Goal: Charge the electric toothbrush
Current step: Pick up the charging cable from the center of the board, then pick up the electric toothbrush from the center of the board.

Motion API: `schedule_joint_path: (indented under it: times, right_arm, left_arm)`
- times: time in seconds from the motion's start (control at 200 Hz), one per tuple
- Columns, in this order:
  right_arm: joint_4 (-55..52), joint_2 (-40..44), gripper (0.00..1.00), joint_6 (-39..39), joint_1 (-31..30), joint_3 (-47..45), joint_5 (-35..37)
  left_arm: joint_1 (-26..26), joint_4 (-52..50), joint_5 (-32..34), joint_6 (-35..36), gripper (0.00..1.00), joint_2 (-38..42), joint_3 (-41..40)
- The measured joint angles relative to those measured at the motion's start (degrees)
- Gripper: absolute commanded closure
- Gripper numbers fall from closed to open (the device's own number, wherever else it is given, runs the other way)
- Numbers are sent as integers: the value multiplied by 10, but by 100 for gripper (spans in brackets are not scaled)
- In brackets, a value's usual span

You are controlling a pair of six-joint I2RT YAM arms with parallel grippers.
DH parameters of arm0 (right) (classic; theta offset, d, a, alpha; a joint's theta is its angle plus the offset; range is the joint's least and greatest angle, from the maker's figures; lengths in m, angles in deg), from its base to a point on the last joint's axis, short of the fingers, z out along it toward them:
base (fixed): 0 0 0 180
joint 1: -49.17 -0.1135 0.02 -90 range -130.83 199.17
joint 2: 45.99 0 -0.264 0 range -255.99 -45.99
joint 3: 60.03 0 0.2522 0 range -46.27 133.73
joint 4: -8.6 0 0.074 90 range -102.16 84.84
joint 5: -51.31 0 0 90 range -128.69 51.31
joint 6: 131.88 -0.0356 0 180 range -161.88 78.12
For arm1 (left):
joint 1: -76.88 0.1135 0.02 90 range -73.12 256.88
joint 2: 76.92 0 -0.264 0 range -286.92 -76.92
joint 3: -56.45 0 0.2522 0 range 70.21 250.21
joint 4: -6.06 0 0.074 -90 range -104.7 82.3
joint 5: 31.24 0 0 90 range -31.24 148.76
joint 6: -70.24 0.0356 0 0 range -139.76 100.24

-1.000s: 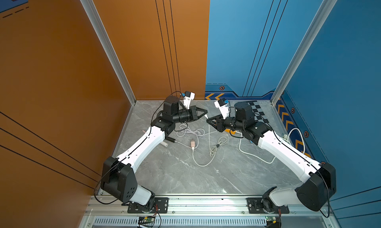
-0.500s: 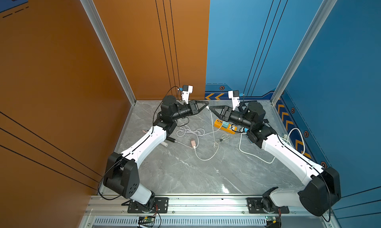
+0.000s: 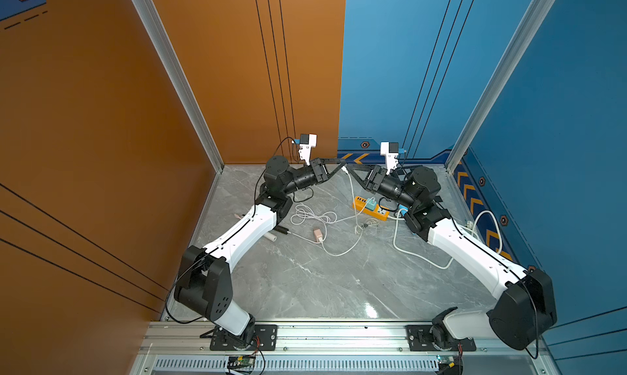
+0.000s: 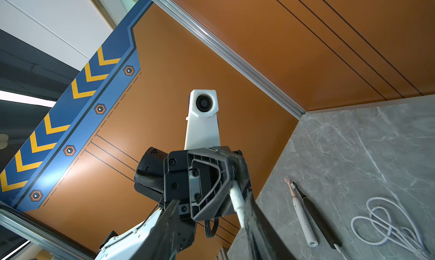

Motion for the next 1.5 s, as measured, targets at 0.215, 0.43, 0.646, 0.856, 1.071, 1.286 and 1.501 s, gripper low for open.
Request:
schedule_joint_path:
  times: [0.215,0.43,0.646,0.856,1.071,1.286,1.501]
  right_arm:
    - [8,-16,73,-11,0,0,-6]
    - [25,-17,93,-19,0,2,-15]
    - [30,-17,100,-19,0,2,-15]
    - [-113,2,100,106,9,8,18]
    - [-287,20,100,260,10,18,64]
    - [-362,20,100,323,4,25,76]
    - [-387,20,100,342,-2,27,77]
  left_arm:
    - [-7,17,-2,-13,100,0,12]
    - [-8,26,0,-24,100,-7,13]
    - [-8,30,1,-26,64,-10,16]
    - [3,-125,87,49,58,17,10]
    - [47,-516,324,158,64,81,16]
    - [143,-669,404,148,66,90,-91]
    - [175,-724,416,140,66,23,-123]
